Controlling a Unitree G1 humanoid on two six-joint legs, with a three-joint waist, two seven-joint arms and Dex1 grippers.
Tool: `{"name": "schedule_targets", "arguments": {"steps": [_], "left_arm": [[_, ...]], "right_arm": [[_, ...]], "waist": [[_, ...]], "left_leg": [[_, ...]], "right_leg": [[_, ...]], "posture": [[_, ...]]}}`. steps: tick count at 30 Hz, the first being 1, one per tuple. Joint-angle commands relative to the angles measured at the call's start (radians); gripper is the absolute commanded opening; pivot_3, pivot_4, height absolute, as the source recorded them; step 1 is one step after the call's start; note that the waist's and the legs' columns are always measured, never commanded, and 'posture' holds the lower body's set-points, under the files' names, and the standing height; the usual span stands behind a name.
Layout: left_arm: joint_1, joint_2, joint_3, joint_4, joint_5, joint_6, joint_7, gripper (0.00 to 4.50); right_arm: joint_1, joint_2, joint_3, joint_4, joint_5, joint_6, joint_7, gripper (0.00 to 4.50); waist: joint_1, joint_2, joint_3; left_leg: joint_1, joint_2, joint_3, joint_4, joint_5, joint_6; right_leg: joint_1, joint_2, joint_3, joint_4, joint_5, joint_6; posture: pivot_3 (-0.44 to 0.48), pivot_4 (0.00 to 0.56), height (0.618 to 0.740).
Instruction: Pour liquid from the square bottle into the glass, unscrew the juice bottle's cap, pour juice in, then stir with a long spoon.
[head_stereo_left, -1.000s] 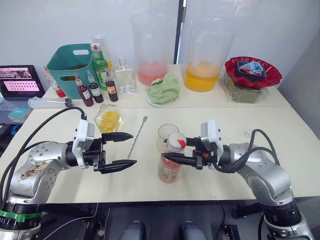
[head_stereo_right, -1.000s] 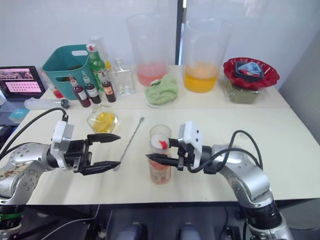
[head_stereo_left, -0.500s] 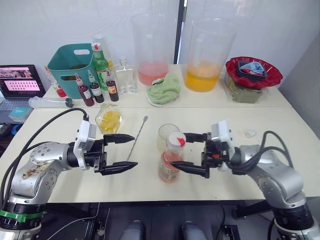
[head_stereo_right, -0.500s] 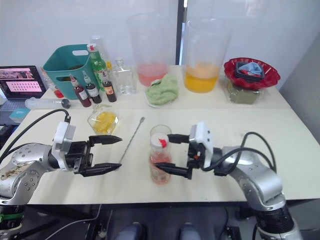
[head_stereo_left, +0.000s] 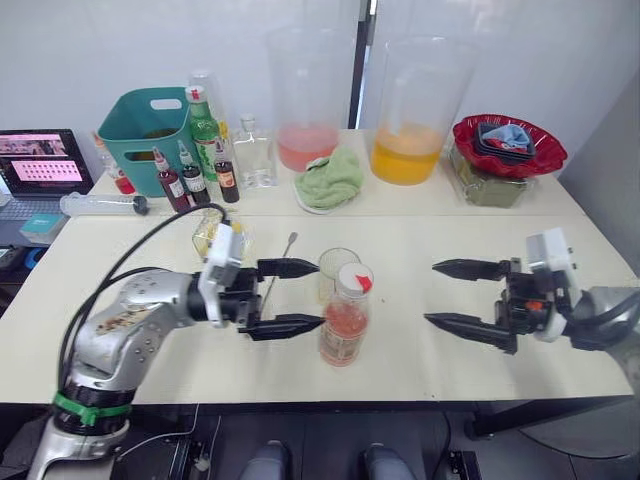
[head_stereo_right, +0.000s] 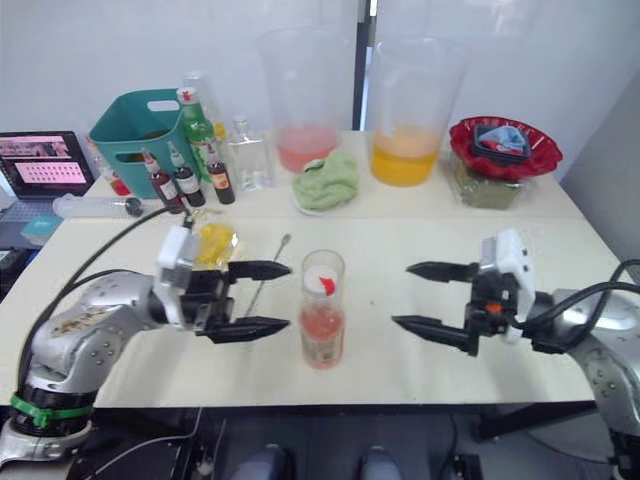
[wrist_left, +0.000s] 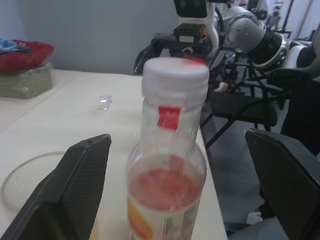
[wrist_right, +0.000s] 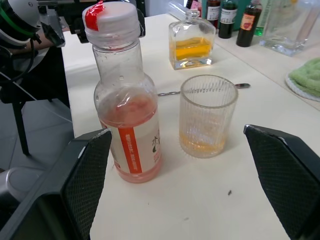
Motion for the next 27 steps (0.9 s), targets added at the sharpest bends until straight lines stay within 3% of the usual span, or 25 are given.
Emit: {"name": "schedule_targets", "arguments": {"steps": [1,9,27], "left_arm": [[-0.053,-0.031,-0.033,-0.015,0.014,0.008,0.036,4.50],[-0.122,-0.079,-0.183,0.011,0.139,0.001,0.056,4.50],[-0.144,-0.101,-0.168,0.015,0.181,0.006,0.107,4.50]], "right_arm": [[0.007,-0.022,-0.036,-0.041,0.027,0.007,-0.002,4.45],[-0.036,-0.037,-0.027,-0.053,0.046,0.028,-0.026,4.45],[-0.169,-0.008,0.098,-0.029,0.024,0.029,-0.058,4.45]], "waist": [[-0.004,0.000,0.000],[-0.003,0.000,0.000],[-0.002,0.000,0.000]], "left_leg": [[0.000,0.000,0.000,0.000,0.000,0.000],[0.002,-0.001,0.000,0.000,0.000,0.000],[0.003,-0.001,-0.002,0.000,0.000,0.000]], "right_leg": [[0.000,0.000,0.000,0.000,0.000,0.000],[0.005,0.000,0.000,-0.002,0.000,0.000],[0.006,-0.001,-0.001,-0.004,0.000,0.001]], "posture": [[0.000,0.150,0.740],[0.000,0.150,0.740],[0.000,0.150,0.740]]}}
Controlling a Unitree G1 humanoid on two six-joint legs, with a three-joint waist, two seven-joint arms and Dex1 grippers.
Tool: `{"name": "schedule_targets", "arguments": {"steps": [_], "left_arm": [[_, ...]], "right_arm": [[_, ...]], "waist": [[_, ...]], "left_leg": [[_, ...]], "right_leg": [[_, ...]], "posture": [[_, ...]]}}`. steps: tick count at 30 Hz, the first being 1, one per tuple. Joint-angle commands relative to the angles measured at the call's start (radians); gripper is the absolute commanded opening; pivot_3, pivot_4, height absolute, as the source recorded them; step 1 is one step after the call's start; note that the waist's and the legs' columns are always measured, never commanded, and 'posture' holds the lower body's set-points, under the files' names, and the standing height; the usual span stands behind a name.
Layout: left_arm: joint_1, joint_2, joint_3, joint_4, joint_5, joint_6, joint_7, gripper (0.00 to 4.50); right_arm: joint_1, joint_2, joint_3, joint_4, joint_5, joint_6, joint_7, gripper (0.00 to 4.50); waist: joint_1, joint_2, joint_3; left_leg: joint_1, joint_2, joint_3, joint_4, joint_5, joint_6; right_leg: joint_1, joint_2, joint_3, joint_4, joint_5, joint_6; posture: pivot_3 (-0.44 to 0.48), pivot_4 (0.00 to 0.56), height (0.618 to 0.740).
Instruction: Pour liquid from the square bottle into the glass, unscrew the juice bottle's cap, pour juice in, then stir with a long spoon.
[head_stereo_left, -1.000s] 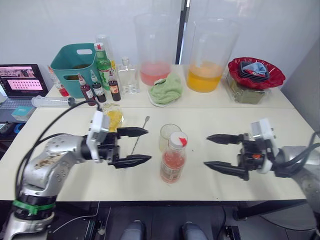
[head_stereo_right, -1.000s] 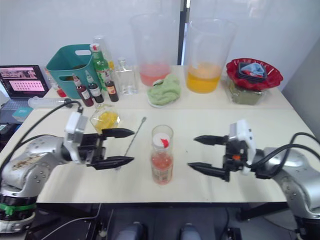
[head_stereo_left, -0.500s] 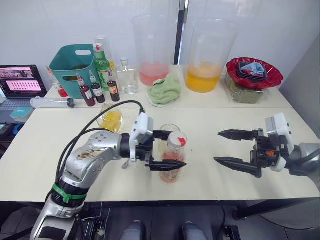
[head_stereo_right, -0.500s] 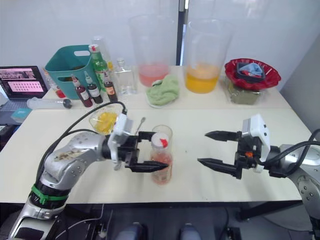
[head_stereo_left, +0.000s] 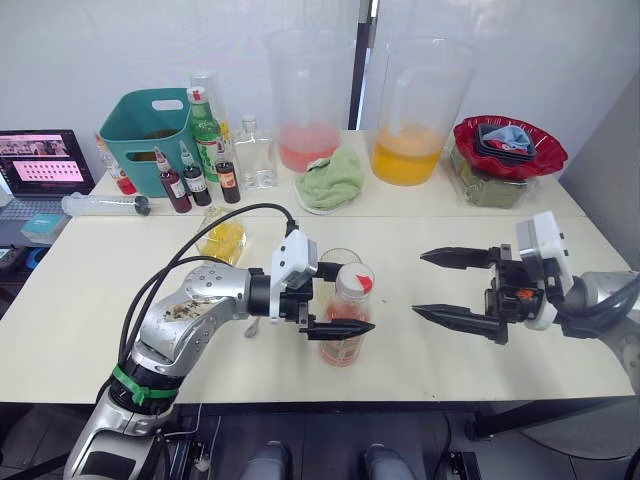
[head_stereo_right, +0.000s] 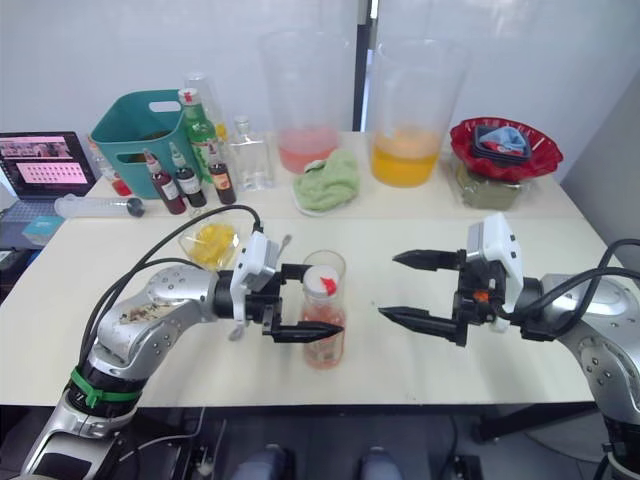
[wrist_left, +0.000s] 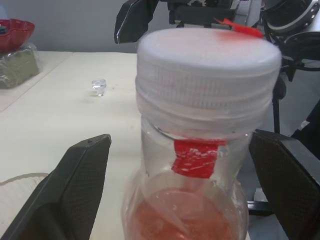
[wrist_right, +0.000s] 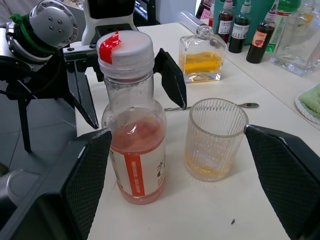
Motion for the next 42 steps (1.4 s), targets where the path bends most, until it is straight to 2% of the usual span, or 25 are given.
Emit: {"name": "schedule_targets", "arguments": {"steps": [1,4,8,11,18,30,31,38,42], "left_arm": [[-0.024,-0.017,0.022,-0.014,-0.010,-0.008,0.008,4.50],[-0.024,-0.031,0.028,-0.028,-0.021,0.000,0.018,3.72],[-0.020,-0.026,0.024,-0.036,-0.017,0.003,0.017,2.34],[-0.014,-0.018,0.015,-0.043,-0.007,0.002,0.015,1.47],[-0.014,0.000,0.002,-0.056,0.000,0.014,0.012,1.43],[-0.010,0.025,-0.006,-0.069,-0.010,0.040,-0.011,1.43],[-0.010,0.027,-0.005,-0.067,-0.010,0.040,-0.013,1.43],[-0.008,0.046,-0.008,-0.079,-0.011,0.041,-0.027,1.43],[0.014,0.069,0.006,-0.109,-0.015,0.052,-0.020,1.43]], "right_arm": [[-0.027,0.000,0.005,-0.002,-0.002,-0.010,0.003,4.45],[-0.037,-0.001,0.010,-0.004,0.006,-0.004,0.001,4.50],[-0.055,0.009,0.018,-0.030,0.041,0.014,-0.016,4.50],[-0.101,0.031,0.028,-0.049,0.075,0.038,-0.052,4.50],[-0.222,0.136,0.113,-0.089,0.126,0.140,-0.228,4.50],[-0.274,0.255,0.219,-0.128,0.105,0.212,-0.393,4.50],[-0.274,0.255,0.219,-0.128,0.111,0.215,-0.395,3.98],[-0.284,0.215,0.230,-0.108,0.109,0.189,-0.266,1.80],[-0.339,0.174,0.283,-0.028,0.053,0.121,-0.075,1.75]], "waist": [[0.000,0.000,0.000],[0.000,0.000,0.000],[-0.001,0.000,0.000],[-0.003,0.000,0.000],[-0.005,0.000,0.000],[-0.005,0.000,0.000],[-0.005,0.000,0.000],[-0.008,0.000,0.000],[-0.011,0.000,0.000]], "left_leg": [[0.000,0.000,0.000,0.000,0.000,0.000],[0.000,0.000,0.000,0.000,0.000,0.000],[0.000,0.000,0.000,0.000,0.000,0.000],[0.000,0.000,0.000,0.000,0.000,0.000],[0.000,0.000,-0.001,0.000,0.000,0.000],[0.000,0.000,-0.002,0.000,0.000,0.000],[0.000,0.000,-0.002,0.000,0.000,0.000],[0.000,0.000,-0.001,-0.001,0.000,0.001],[0.000,0.000,-0.001,-0.001,0.000,0.001]], "right_leg": [[0.000,0.000,0.000,0.000,0.000,0.000],[0.000,0.000,0.000,0.000,0.000,0.000],[0.000,0.000,0.000,0.000,0.000,0.000],[0.000,0.000,0.000,0.000,0.000,0.000],[0.000,0.000,0.000,0.000,0.000,0.000],[-0.001,0.000,0.000,0.001,0.000,0.000],[-0.001,0.000,0.000,0.001,0.000,0.000],[-0.001,0.001,0.000,0.002,0.000,0.000],[-0.001,0.001,0.000,0.001,0.000,0.000]], "posture": [[0.000,0.150,0.740],[0.000,0.150,0.740],[0.000,0.150,0.740],[0.000,0.150,0.740],[0.000,0.150,0.740],[0.000,0.150,0.740],[0.000,0.150,0.740],[0.000,0.150,0.740],[0.000,0.150,0.740]]}}
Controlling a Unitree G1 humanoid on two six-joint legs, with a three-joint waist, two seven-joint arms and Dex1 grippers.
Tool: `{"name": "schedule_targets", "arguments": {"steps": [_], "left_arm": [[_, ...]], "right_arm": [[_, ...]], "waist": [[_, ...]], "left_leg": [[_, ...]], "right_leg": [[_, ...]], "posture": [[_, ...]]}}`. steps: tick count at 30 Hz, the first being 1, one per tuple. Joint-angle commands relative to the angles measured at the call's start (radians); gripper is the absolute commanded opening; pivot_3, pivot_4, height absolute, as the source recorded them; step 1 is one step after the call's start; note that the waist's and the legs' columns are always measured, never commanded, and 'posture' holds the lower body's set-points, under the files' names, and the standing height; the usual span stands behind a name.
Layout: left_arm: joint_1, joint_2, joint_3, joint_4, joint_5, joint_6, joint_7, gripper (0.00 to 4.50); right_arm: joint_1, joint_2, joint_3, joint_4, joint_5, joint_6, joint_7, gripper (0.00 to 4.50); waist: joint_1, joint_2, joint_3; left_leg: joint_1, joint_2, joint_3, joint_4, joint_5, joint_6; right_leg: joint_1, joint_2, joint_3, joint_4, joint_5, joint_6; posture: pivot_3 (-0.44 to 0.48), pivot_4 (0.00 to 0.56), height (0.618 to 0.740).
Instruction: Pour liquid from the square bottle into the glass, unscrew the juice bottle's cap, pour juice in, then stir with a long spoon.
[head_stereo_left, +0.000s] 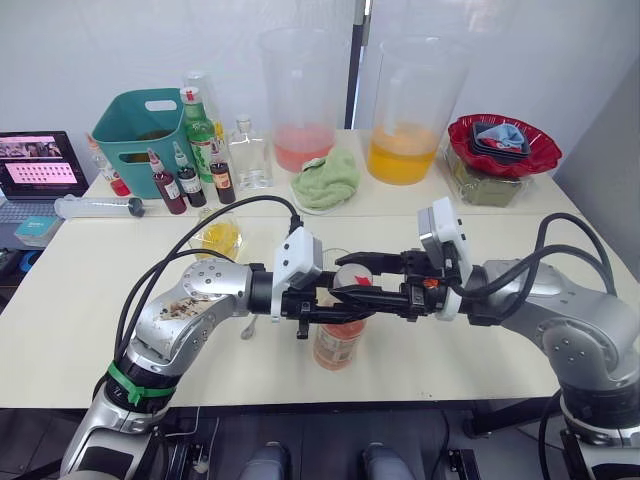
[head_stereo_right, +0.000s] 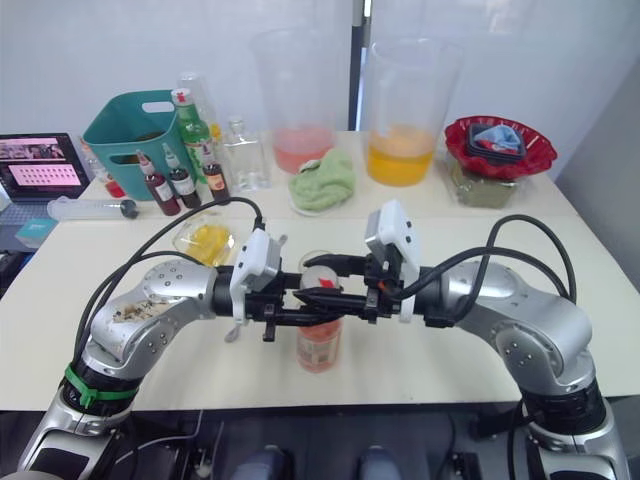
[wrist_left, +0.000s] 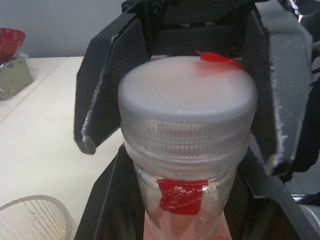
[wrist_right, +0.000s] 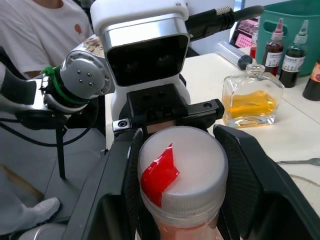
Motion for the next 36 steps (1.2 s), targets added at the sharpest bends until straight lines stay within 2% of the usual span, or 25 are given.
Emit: {"name": "schedule_targets", "arguments": {"steps": [1,5,9,14,19,20,25,29,32,36], "left_arm": [[0.023,0.035,0.015,-0.039,-0.012,0.019,-0.013,1.43],[0.057,0.038,0.023,-0.080,-0.020,0.035,0.025,1.43],[0.082,0.043,0.025,-0.113,-0.024,0.044,0.049,1.43],[0.103,0.048,0.033,-0.145,-0.035,0.058,0.077,1.43],[0.109,0.045,0.038,-0.156,-0.044,0.070,0.097,1.43],[0.109,0.047,0.039,-0.155,-0.046,0.071,0.095,1.43],[0.105,0.054,0.030,-0.145,-0.055,0.066,0.070,1.43],[0.098,0.052,0.024,-0.129,-0.050,0.054,0.057,1.43],[0.089,0.041,0.018,-0.113,-0.046,0.043,0.052,1.43],[0.079,0.029,0.014,-0.090,-0.043,0.031,0.047,1.43]], "right_arm": [[-0.049,-0.041,0.019,0.053,-0.043,-0.068,0.164,1.75],[-0.232,-0.019,0.166,0.292,-0.172,-0.202,0.468,1.75],[-0.356,0.034,0.240,0.496,-0.268,-0.329,0.668,1.75],[-0.455,0.070,0.301,0.637,-0.272,-0.427,0.772,1.75],[-0.576,0.056,0.390,0.731,-0.162,-0.422,0.775,1.75],[-0.584,0.044,0.400,0.731,-0.150,-0.427,0.775,2.79],[-0.585,-0.030,0.409,0.670,-0.087,-0.404,0.775,4.46],[-0.520,-0.075,0.317,0.587,-0.089,-0.350,0.759,4.46],[-0.390,-0.100,0.205,0.449,-0.113,-0.329,0.589,4.46],[-0.227,-0.091,0.057,0.222,-0.021,-0.178,0.318,4.46]], "waist": [[0.000,0.000,0.000],[-0.006,0.000,0.000],[-0.005,0.000,0.000],[-0.006,0.000,0.000],[-0.013,0.000,0.000],[-0.012,0.000,0.000],[-0.002,0.000,0.000],[0.001,0.000,0.000],[0.007,0.000,0.000],[0.008,0.000,0.000]], "left_leg": [[0.000,0.000,0.000,0.000,0.000,0.000],[0.001,0.000,0.001,0.000,0.000,0.000],[0.001,0.000,0.000,0.000,0.000,0.000],[0.001,0.000,-0.001,0.000,0.000,0.000],[0.001,0.001,-0.004,0.000,0.000,0.000],[0.000,0.001,-0.005,0.000,0.000,0.000],[-0.005,-0.001,-0.005,0.000,0.000,0.000],[-0.007,0.000,-0.005,0.000,0.000,0.000],[-0.007,0.000,-0.005,0.000,0.000,0.000],[-0.008,-0.001,-0.005,0.000,0.000,0.000]], "right_leg": [[0.000,0.000,0.000,0.000,0.000,0.000],[0.000,0.000,0.000,0.000,0.000,0.000],[0.000,0.000,0.000,0.000,0.000,0.000],[0.000,0.000,0.000,0.001,0.000,0.000],[-0.003,0.000,0.001,0.003,0.000,-0.001],[-0.004,0.000,0.001,0.004,0.000,-0.001],[-0.010,-0.002,0.002,0.005,0.000,-0.001],[-0.011,-0.002,0.002,0.005,0.000,-0.001],[-0.011,-0.002,0.001,0.005,0.000,-0.001],[-0.011,-0.002,0.001,0.005,0.000,-0.001]], "posture": [[0.000,0.150,0.740],[0.000,0.150,0.740],[0.000,0.150,0.740],[0.000,0.150,0.740],[0.000,0.150,0.740],[0.000,0.150,0.740],[0.000,0.150,0.740],[0.000,0.150,0.740],[0.000,0.150,0.740],[0.000,0.150,0.740]]}}
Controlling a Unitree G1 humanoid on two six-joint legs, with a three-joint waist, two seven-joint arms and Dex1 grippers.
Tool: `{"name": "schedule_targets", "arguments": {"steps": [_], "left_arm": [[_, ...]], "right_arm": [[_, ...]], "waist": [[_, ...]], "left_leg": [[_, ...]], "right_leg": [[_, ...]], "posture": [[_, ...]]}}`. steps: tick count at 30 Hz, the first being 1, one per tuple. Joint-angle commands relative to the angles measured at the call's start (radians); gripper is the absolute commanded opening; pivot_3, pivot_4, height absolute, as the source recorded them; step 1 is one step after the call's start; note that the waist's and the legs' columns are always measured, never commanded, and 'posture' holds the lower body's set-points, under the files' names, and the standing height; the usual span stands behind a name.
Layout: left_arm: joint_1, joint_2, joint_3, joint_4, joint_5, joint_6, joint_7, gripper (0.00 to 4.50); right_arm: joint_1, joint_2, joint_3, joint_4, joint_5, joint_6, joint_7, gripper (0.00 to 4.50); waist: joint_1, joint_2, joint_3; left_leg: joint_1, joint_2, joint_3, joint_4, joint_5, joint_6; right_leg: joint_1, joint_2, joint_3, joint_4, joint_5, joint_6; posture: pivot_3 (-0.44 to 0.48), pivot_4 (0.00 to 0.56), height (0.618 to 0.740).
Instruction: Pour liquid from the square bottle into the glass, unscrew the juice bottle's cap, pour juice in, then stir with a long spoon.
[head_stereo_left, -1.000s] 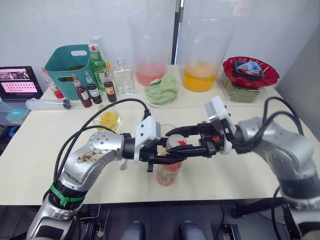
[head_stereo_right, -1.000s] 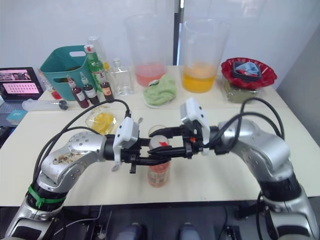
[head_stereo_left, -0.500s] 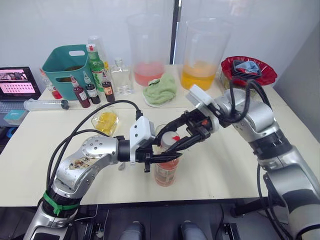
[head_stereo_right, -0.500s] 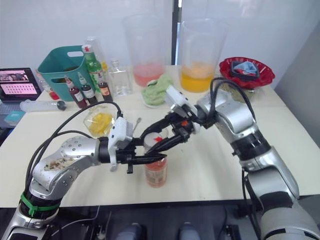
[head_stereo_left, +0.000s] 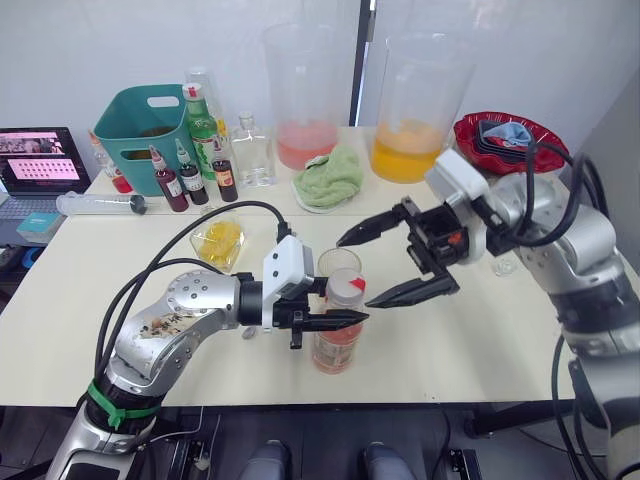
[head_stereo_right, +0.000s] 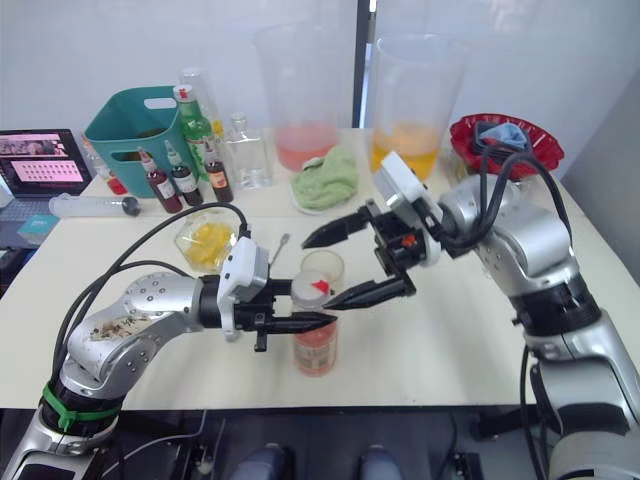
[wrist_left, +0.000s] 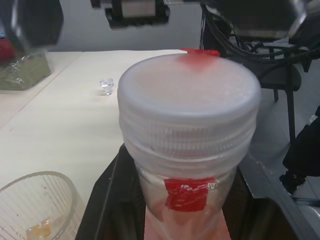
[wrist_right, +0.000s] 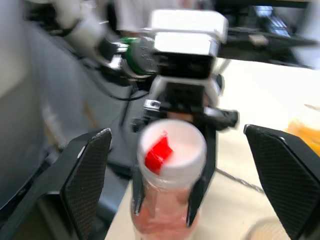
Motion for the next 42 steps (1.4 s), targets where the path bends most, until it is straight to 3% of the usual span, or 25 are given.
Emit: {"name": "schedule_targets", "arguments": {"steps": [1,5,9,18,23,30,34,38,40,42], "left_arm": [[0.001,-0.004,-0.027,0.016,-0.007,0.003,-0.032,1.43],[-0.012,-0.019,-0.039,0.043,-0.007,-0.006,-0.053,1.43],[-0.026,-0.029,-0.051,0.061,0.001,-0.017,-0.067,1.43],[-0.031,-0.034,-0.052,0.066,0.012,-0.019,-0.071,1.43],[-0.014,-0.024,-0.040,0.045,0.012,-0.011,-0.056,1.43],[0.030,-0.013,-0.011,-0.005,0.010,0.004,-0.004,1.43],[0.053,-0.003,-0.003,-0.044,-0.004,0.021,0.016,1.43],[0.057,0.001,-0.004,-0.056,-0.007,0.026,0.025,1.43],[0.058,-0.002,-0.003,-0.059,-0.007,0.028,0.032,1.43],[0.058,-0.005,-0.003,-0.060,-0.007,0.030,0.037,1.43]], "right_arm": [[0.061,0.007,-0.130,-0.189,0.084,0.104,-0.206,4.46],[0.181,0.027,-0.204,-0.368,0.110,0.200,-0.448,4.46],[0.225,0.034,-0.223,-0.431,0.129,0.245,-0.523,4.46],[0.247,0.051,-0.206,-0.447,0.124,0.265,-0.556,1.68],[0.214,0.042,-0.149,-0.388,0.068,0.224,-0.444,1.66],[0.101,0.092,-0.011,-0.134,-0.083,-0.042,-0.008,1.66],[-0.039,0.157,0.061,0.068,-0.161,-0.179,0.248,1.66],[-0.148,0.145,0.142,0.184,-0.150,-0.249,0.305,1.66],[-0.199,0.125,0.168,0.220,-0.116,-0.240,0.305,2.71],[-0.220,0.106,0.164,0.228,-0.084,-0.206,0.305,3.39]], "waist": [[-0.001,0.000,0.000],[0.000,0.000,0.000],[0.003,0.000,0.000],[0.005,0.000,0.000],[0.002,0.000,0.000],[-0.003,0.000,0.000],[-0.005,0.000,0.000],[-0.006,0.000,0.000],[-0.006,0.000,0.000],[-0.004,0.000,0.000]], "left_leg": [[0.000,0.000,0.000,0.000,0.000,0.000],[0.001,0.000,0.001,0.000,0.000,0.000],[0.000,-0.001,0.002,0.002,0.000,0.000],[0.000,-0.001,0.005,0.003,0.000,0.000],[0.000,-0.001,0.005,0.003,0.000,0.000],[0.004,0.000,0.005,0.004,0.000,0.000],[0.007,0.000,0.005,0.003,0.000,0.000],[0.008,0.001,0.004,0.002,0.000,0.000],[0.008,0.001,0.003,0.001,0.000,0.000],[0.008,0.001,0.002,0.001,0.000,0.000]], "right_leg": [[0.000,0.000,0.000,0.000,0.000,0.000],[0.001,0.000,0.000,0.000,0.000,0.000],[0.002,0.000,0.000,0.000,0.000,0.000],[0.003,0.000,-0.001,0.000,0.000,0.000],[0.003,0.001,-0.001,0.000,0.000,0.000],[0.007,0.002,-0.001,-0.002,0.000,0.000],[0.010,0.002,-0.001,-0.003,0.000,0.000],[0.010,0.002,-0.001,-0.002,0.000,0.000],[0.009,0.002,-0.001,-0.002,0.000,0.000],[0.008,0.002,-0.001,-0.002,0.000,0.000]], "posture": [[0.000,0.150,0.740],[0.000,0.150,0.740],[0.000,0.150,0.740],[0.000,0.150,0.740],[0.000,0.150,0.740],[0.000,0.150,0.740],[0.000,0.150,0.740],[0.000,0.150,0.740],[0.000,0.150,0.740],[0.000,0.150,0.740]]}}
